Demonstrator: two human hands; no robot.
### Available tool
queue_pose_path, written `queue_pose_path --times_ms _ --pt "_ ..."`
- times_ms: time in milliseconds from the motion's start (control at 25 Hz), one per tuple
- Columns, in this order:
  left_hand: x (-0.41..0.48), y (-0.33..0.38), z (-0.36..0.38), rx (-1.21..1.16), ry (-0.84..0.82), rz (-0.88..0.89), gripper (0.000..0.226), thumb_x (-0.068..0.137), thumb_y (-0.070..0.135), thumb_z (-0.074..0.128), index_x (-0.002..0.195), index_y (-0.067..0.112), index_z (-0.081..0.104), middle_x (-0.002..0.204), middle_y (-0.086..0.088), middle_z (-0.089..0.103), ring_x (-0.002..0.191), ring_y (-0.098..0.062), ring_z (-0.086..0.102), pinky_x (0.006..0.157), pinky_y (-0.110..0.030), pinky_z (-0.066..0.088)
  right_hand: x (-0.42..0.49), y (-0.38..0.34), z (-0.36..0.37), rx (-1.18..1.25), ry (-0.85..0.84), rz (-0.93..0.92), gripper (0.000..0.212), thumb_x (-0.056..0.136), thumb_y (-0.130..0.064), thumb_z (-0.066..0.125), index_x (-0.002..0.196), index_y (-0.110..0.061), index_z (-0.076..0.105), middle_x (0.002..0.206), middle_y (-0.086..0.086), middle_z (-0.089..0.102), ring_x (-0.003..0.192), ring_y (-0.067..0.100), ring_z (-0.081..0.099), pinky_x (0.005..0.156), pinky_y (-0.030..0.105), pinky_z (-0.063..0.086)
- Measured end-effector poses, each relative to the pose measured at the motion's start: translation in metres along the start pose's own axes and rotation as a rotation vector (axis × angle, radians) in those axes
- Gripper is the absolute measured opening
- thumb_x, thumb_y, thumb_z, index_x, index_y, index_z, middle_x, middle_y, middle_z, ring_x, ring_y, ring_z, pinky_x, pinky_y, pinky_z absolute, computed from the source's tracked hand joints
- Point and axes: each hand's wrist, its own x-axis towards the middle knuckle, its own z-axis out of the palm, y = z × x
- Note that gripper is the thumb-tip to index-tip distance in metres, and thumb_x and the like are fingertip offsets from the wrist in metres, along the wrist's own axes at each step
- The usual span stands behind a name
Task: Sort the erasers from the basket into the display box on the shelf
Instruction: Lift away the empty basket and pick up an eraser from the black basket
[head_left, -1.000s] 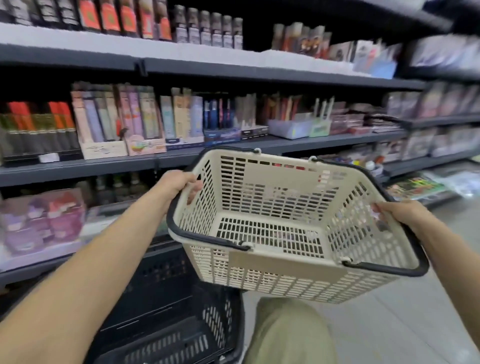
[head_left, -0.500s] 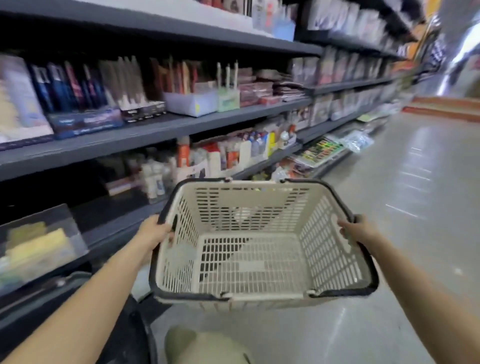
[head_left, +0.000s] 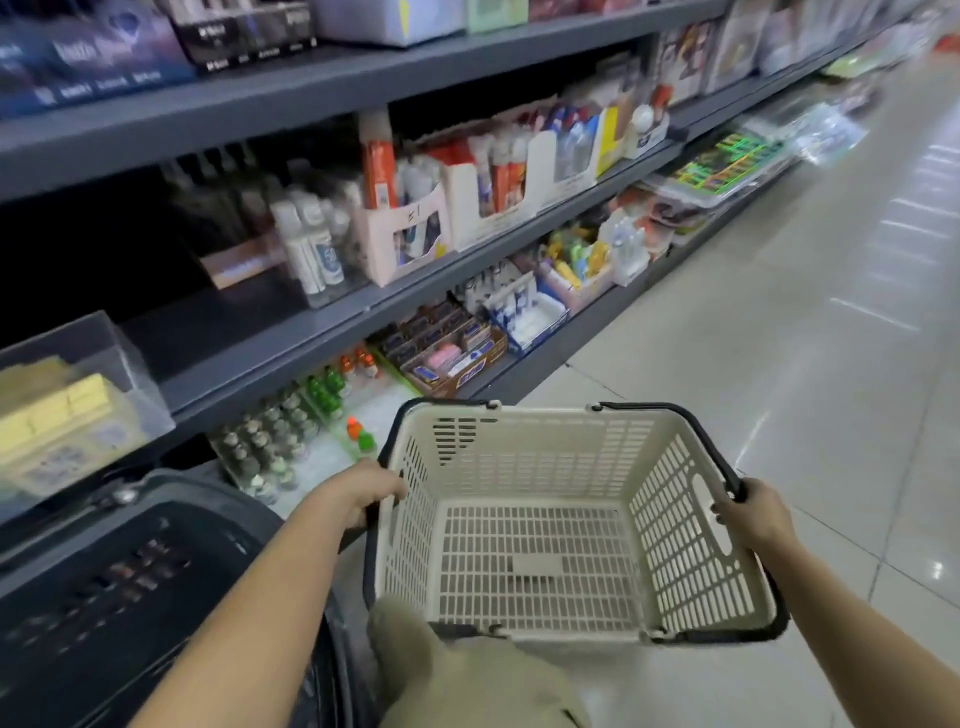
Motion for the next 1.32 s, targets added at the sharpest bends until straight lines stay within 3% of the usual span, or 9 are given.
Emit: queue_pose_path --times_ms 200,320,480,640,760,880,1040,1160,1320 --pt "0.008 -0.001 0.008 0.291 0.030 0.078 0.041 0.086 0.002 0.051 0.125 0.002 0.038 0.124 -0.020 0.052 0.111 -0.034 0.053 0.095 -0.041 0.046 0.000 -0.011 0.005 -0.102 0.023 0.050 0.014 0.081 -0.009 0.053 0.090 -0.002 0.061 0.072 0.016 0.062 0.066 0.034 0.058 0.058 0.034 0.046" --pt "-0.008 0.002 0.006 0.421 0.121 0.249 0.041 0.088 0.009 0.054 0.127 0.003 0.045 0.128 -0.015 0.054 0.114 -0.028 0.052 0.091 -0.029 0.042 -0.017 -0.046 0.014 -0.188 0.069 -0.157 0.025 0.081 -0.009 0.055 0.103 0.001 0.061 0.094 0.019 0.062 0.083 0.037 0.058 0.075 0.043 0.051" --pt "-0.058 -0.007 -0.012 0.207 0.242 0.555 0.029 0.089 0.012 0.057 0.118 0.011 0.058 0.121 -0.004 0.060 0.104 -0.013 0.056 0.087 -0.020 0.041 -0.085 -0.120 0.050 0.071 -0.193 -0.472 0.037 0.086 -0.009 0.061 0.122 -0.003 0.057 0.120 0.013 0.061 0.111 0.026 0.057 0.096 0.035 0.043" --pt "-0.123 -0.058 -0.047 0.025 0.298 0.669 0.020 0.088 0.013 0.059 0.094 0.032 0.060 0.100 0.016 0.063 0.090 0.004 0.058 0.072 -0.005 0.041 -0.161 -0.191 0.069 0.185 -0.395 -0.714 0.026 0.088 -0.009 0.060 0.113 -0.010 0.062 0.107 0.001 0.064 0.100 0.014 0.060 0.083 0.018 0.045" --pt "-0.153 -0.129 -0.091 -0.002 0.380 0.568 0.020 0.088 0.014 0.061 0.097 0.031 0.058 0.099 0.018 0.061 0.089 0.006 0.058 0.075 -0.008 0.044 -0.221 -0.248 0.076 0.206 -0.553 -0.905 0.016 0.088 -0.007 0.061 0.102 -0.011 0.066 0.093 -0.003 0.065 0.086 0.011 0.061 0.074 0.005 0.042" --pt "-0.160 -0.218 -0.127 -0.016 0.489 0.326 0.019 0.086 0.009 0.062 0.104 0.016 0.059 0.101 0.002 0.061 0.088 -0.014 0.061 0.083 -0.026 0.047 -0.289 -0.294 0.107 0.082 -0.755 -1.142 0.011 0.086 -0.014 0.063 0.089 -0.024 0.066 0.087 -0.008 0.066 0.081 0.009 0.061 0.078 0.019 0.046" --pt "-0.130 -0.307 -0.134 -0.023 0.465 0.081 0.027 0.085 0.004 0.061 0.112 -0.001 0.058 0.102 -0.015 0.062 0.093 -0.025 0.060 0.086 -0.030 0.046 -0.375 -0.307 0.200 -0.494 -1.043 -1.437 0.013 0.085 -0.028 0.061 0.096 -0.023 0.068 0.094 -0.008 0.068 0.086 0.007 0.061 0.077 0.020 0.044" --pt "-0.095 -0.344 -0.130 0.070 0.343 -0.036 0.030 0.084 0.012 0.058 0.113 0.006 0.057 0.106 -0.012 0.065 0.100 -0.028 0.061 0.083 -0.029 0.045 -0.401 -0.286 0.292 -0.880 -1.108 -1.438 0.023 0.087 -0.024 0.057 0.108 -0.017 0.064 0.111 0.003 0.066 0.104 0.022 0.060 0.090 0.031 0.048" --pt "-0.053 -0.387 -0.126 0.065 0.220 -0.174 0.033 0.086 0.022 0.060 0.117 0.013 0.056 0.111 -0.009 0.065 0.099 -0.026 0.061 0.081 -0.028 0.045 -0.397 -0.247 0.380 -1.088 -1.152 -1.317 0.022 0.088 -0.022 0.054 0.109 -0.019 0.059 0.113 0.007 0.063 0.103 0.027 0.059 0.083 0.034 0.048"
